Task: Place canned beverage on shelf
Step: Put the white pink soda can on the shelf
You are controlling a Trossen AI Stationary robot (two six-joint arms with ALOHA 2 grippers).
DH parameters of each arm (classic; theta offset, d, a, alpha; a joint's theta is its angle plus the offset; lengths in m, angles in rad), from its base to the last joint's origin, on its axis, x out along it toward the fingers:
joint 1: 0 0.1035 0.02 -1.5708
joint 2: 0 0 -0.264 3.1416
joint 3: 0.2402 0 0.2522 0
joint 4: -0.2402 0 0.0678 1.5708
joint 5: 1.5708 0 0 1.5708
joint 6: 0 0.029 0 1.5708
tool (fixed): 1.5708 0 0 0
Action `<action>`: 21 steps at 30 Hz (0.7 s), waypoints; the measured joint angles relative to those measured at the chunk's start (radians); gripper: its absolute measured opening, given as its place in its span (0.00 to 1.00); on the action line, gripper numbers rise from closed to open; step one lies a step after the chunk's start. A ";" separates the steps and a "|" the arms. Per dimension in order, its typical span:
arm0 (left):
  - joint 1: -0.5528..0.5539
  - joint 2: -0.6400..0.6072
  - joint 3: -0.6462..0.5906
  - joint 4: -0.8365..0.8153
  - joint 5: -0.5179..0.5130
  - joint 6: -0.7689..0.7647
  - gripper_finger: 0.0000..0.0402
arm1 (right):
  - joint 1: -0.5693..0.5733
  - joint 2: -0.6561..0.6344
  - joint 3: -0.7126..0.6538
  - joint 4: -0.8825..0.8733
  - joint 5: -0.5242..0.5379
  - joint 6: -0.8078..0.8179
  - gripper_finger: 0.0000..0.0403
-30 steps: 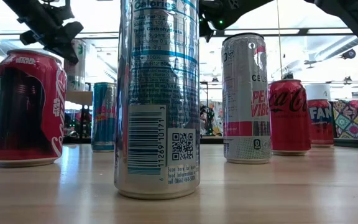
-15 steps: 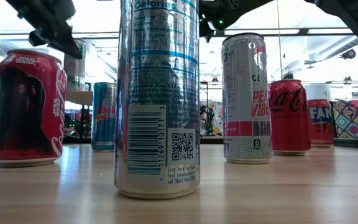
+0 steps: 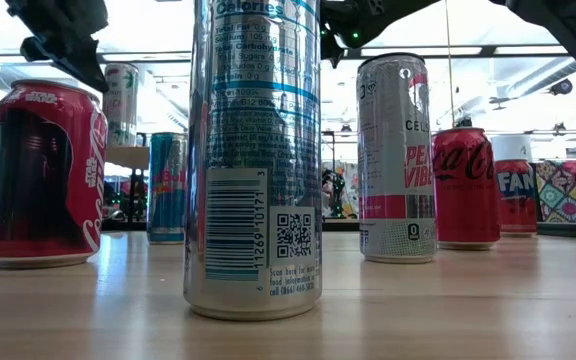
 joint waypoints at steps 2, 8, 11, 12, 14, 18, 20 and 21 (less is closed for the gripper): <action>0.001 0.011 0.000 0.003 -0.022 0.000 0.00 | 0.000 0.000 0.000 0.000 0.000 0.000 0.02; 0.001 0.046 -0.001 0.030 -0.045 0.005 0.00 | 0.000 0.000 0.000 0.000 0.000 0.000 0.02; 0.004 0.061 -0.001 0.030 -0.054 0.007 0.00 | 0.000 0.000 0.000 0.000 0.000 0.000 0.02; 0.006 0.064 -0.001 0.030 -0.060 0.011 0.00 | 0.000 0.000 0.000 0.000 0.000 0.000 0.02; 0.008 0.069 -0.001 0.030 -0.073 0.011 0.00 | 0.000 0.000 0.000 0.000 0.000 0.000 0.02; 0.019 0.074 -0.001 0.030 -0.095 0.011 0.00 | 0.000 0.000 0.000 0.000 0.000 0.000 0.02; 0.025 0.074 -0.001 0.030 -0.097 0.013 0.00 | 0.000 0.000 0.000 0.000 0.000 -0.001 0.02; 0.027 0.075 -0.001 0.030 -0.097 0.016 0.00 | 0.000 0.000 0.000 0.000 0.000 -0.001 0.02</action>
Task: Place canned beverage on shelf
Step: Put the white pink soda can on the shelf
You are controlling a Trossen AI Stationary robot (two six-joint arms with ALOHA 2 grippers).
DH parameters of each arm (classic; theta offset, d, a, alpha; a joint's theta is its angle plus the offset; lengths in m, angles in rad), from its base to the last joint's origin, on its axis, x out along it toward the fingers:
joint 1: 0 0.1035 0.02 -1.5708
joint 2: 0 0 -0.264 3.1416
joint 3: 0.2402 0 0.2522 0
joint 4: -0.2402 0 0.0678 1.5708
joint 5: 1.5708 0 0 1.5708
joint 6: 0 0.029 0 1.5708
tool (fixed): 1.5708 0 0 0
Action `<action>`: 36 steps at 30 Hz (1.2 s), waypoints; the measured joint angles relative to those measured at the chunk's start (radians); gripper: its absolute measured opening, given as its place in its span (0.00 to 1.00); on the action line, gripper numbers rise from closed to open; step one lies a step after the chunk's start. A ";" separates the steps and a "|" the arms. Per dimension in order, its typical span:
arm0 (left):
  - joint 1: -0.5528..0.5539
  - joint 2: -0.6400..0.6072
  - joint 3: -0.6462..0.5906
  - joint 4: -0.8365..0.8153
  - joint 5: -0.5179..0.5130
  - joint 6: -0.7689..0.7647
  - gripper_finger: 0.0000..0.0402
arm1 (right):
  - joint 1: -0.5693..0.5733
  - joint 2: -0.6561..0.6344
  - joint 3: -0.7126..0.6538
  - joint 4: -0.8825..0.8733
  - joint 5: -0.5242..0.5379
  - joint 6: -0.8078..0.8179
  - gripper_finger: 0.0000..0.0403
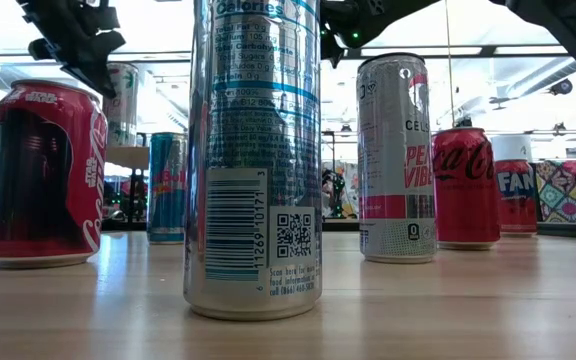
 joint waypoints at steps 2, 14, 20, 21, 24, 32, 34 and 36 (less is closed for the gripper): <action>0.004 0.001 0.000 0.000 0.000 0.005 0.00 | 0.000 0.000 0.000 0.000 0.000 -0.001 0.02; 0.033 0.027 0.000 0.028 -0.001 0.051 0.00 | 0.000 0.000 0.000 0.000 0.000 -0.001 0.02; 0.053 0.038 0.000 0.033 -0.001 0.074 0.00 | 0.000 0.000 0.000 0.000 0.000 -0.002 0.02; 0.054 0.038 0.000 0.033 0.001 0.078 0.00 | 0.000 0.000 0.000 0.000 0.000 -0.002 0.02; 0.057 0.036 -0.001 0.044 0.026 0.113 0.00 | 0.000 0.000 0.000 -0.001 0.000 -0.004 0.02; 0.080 0.039 -0.001 0.089 0.033 0.158 0.00 | 0.000 0.000 0.000 -0.001 0.000 -0.005 0.02; 0.081 0.038 -0.001 0.086 0.034 0.160 0.00 | 0.000 0.000 0.000 -0.005 0.000 -0.006 0.02; 0.085 0.035 -0.001 0.086 0.035 0.168 0.00 | 0.000 0.000 0.000 -0.008 0.000 -0.007 0.02</action>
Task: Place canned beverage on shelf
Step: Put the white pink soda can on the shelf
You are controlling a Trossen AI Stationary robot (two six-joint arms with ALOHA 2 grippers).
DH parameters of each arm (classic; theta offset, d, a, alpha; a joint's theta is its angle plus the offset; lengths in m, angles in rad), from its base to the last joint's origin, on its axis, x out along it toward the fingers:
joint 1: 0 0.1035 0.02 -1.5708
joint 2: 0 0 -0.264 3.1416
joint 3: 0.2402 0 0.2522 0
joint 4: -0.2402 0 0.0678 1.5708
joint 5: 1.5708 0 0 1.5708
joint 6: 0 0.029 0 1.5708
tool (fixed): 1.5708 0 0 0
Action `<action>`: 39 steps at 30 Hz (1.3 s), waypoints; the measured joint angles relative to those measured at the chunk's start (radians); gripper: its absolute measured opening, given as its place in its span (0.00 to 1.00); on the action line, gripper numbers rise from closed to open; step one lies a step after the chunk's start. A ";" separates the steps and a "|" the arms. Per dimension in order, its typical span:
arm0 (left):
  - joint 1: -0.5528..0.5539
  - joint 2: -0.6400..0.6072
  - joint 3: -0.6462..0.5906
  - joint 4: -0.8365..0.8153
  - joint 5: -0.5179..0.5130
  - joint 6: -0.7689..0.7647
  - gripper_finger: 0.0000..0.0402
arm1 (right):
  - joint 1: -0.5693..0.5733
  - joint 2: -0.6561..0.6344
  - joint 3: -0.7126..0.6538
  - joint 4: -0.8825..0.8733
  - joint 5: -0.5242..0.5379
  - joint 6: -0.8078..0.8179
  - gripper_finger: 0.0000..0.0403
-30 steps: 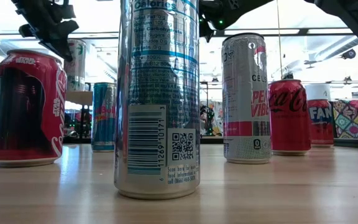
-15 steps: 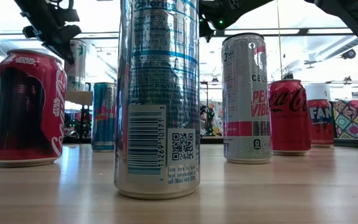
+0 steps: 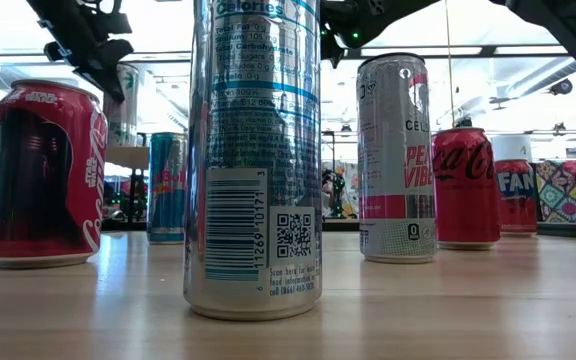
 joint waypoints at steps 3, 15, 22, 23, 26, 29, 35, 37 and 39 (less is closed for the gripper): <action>0.007 -0.004 0.000 0.000 0.001 0.005 0.00 | 0.000 0.000 0.000 0.000 0.000 0.000 0.02; 0.010 -0.023 0.089 -0.065 0.225 -0.004 0.00 | 0.000 0.000 0.000 -0.006 0.000 -0.013 0.02; 0.012 0.012 0.189 -0.179 0.244 -0.020 0.00 | 0.000 0.000 0.000 -0.018 0.000 -0.027 0.02; 0.013 0.021 0.201 -0.177 0.273 -0.003 0.00 | 0.000 0.000 0.000 -0.017 0.000 -0.027 0.02; 0.013 0.046 0.232 -0.177 0.354 0.076 0.00 | 0.000 0.000 0.000 -0.017 0.000 -0.031 0.02; 0.014 0.077 0.261 -0.193 0.391 0.157 0.00 | 0.000 0.000 0.000 -0.017 0.000 -0.030 0.02; 0.061 0.153 0.319 -0.309 0.357 0.222 0.00 | 0.000 0.000 0.000 -0.023 0.000 -0.029 0.02; 0.086 0.175 0.332 -0.331 0.357 0.247 0.00 | 0.000 0.000 0.000 -0.023 0.000 -0.028 0.02; 0.108 0.193 0.342 -0.357 0.357 0.279 0.00 | 0.000 0.000 0.000 -0.024 0.000 -0.027 0.02</action>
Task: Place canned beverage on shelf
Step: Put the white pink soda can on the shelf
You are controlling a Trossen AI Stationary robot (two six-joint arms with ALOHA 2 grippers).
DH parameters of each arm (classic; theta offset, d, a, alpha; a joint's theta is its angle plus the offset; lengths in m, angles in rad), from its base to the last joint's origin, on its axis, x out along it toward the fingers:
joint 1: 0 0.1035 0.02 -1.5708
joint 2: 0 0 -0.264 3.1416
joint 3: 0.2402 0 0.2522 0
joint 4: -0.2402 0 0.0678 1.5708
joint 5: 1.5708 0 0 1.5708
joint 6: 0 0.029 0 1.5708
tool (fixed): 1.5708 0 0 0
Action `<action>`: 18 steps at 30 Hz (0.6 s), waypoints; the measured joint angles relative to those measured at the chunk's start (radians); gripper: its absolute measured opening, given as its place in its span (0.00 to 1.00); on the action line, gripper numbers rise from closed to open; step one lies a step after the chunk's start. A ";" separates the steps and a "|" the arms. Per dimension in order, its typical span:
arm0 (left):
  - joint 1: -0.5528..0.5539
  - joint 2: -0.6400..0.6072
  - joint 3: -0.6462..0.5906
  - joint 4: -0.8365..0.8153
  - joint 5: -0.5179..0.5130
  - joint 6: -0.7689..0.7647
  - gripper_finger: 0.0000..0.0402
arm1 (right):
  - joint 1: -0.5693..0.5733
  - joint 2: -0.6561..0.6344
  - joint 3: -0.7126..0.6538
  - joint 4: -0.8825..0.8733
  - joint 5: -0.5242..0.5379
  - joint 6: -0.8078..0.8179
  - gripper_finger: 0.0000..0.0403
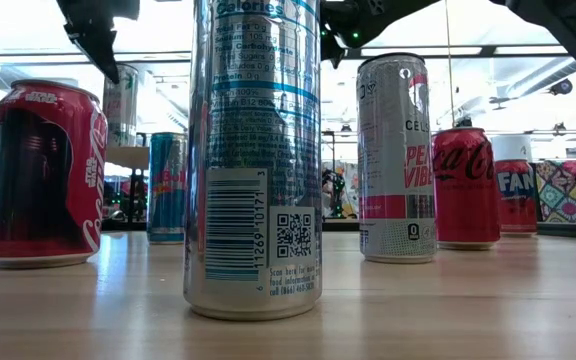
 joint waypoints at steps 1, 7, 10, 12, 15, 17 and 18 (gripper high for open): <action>0.009 0.006 0.004 -0.015 -0.001 0.015 0.00 | 0.000 0.000 0.000 -0.001 0.000 0.000 0.02; 0.069 0.034 0.003 -0.062 -0.051 0.101 0.00 | 0.000 0.000 0.000 -0.004 0.000 0.000 0.02; 0.087 0.045 0.002 -0.059 -0.052 0.131 0.00 | 0.000 0.000 0.000 -0.004 0.000 -0.001 0.02; 0.095 0.054 0.002 -0.058 -0.053 0.135 0.00 | 0.000 0.000 0.000 -0.004 0.000 -0.001 0.02; 0.110 0.061 0.001 -0.050 -0.054 0.153 0.00 | 0.000 0.000 0.000 -0.004 0.000 0.000 0.02; 0.119 0.064 0.001 -0.041 -0.055 0.163 0.00 | 0.000 0.000 0.000 -0.004 0.000 -0.001 0.02; 0.125 0.066 0.001 -0.040 -0.055 0.166 0.00 | 0.000 0.000 0.000 -0.004 0.000 0.000 0.02</action>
